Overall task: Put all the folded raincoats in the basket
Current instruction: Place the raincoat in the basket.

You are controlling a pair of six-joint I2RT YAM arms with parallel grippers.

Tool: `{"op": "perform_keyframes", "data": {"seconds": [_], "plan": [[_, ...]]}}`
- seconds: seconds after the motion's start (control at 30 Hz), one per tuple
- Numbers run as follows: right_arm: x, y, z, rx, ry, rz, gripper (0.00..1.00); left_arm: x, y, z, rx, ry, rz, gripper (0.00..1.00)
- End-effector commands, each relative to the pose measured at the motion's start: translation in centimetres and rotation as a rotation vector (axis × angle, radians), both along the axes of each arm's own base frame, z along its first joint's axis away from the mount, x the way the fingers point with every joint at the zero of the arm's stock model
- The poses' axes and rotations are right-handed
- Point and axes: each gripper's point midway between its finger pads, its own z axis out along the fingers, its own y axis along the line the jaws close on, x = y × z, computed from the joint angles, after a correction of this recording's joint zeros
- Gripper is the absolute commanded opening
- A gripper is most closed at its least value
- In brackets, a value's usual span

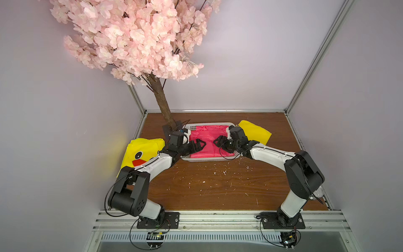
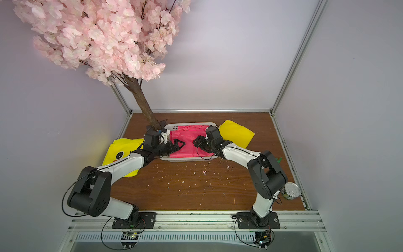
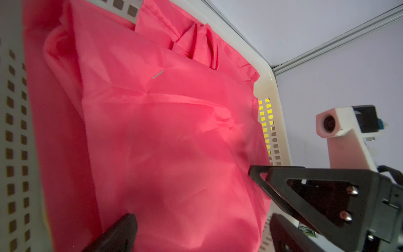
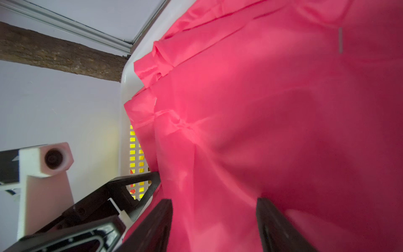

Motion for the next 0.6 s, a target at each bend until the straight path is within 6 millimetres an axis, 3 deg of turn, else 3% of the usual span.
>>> {"op": "perform_keyframes", "data": {"seconds": [0.0, 0.1, 0.23, 0.37, 0.57], "plan": [[1.0, 1.4, 5.4, 0.065, -0.098, 0.047, 0.67, 1.6, 0.1, 5.6, -0.011, -0.127, -0.006, 0.99], [1.8, 1.8, 7.9, 0.078, -0.137, 0.054, 0.67, 2.5, -0.4, 8.8, -0.041, -0.175, -0.020, 0.99], [3.0, 2.1, 7.9, 0.066, -0.129, 0.049, 0.67, 3.7, -1.2, 10.0, -0.079, -0.188, -0.029, 0.99], [3.9, 2.1, 5.8, 0.052, -0.092, 0.035, 0.67, 5.0, -2.3, 9.2, -0.150, -0.172, -0.038, 0.99], [4.4, 0.2, 0.7, 0.013, -0.008, -0.011, 0.67, 6.2, -4.7, 6.5, -0.212, -0.133, -0.076, 0.99]]}}
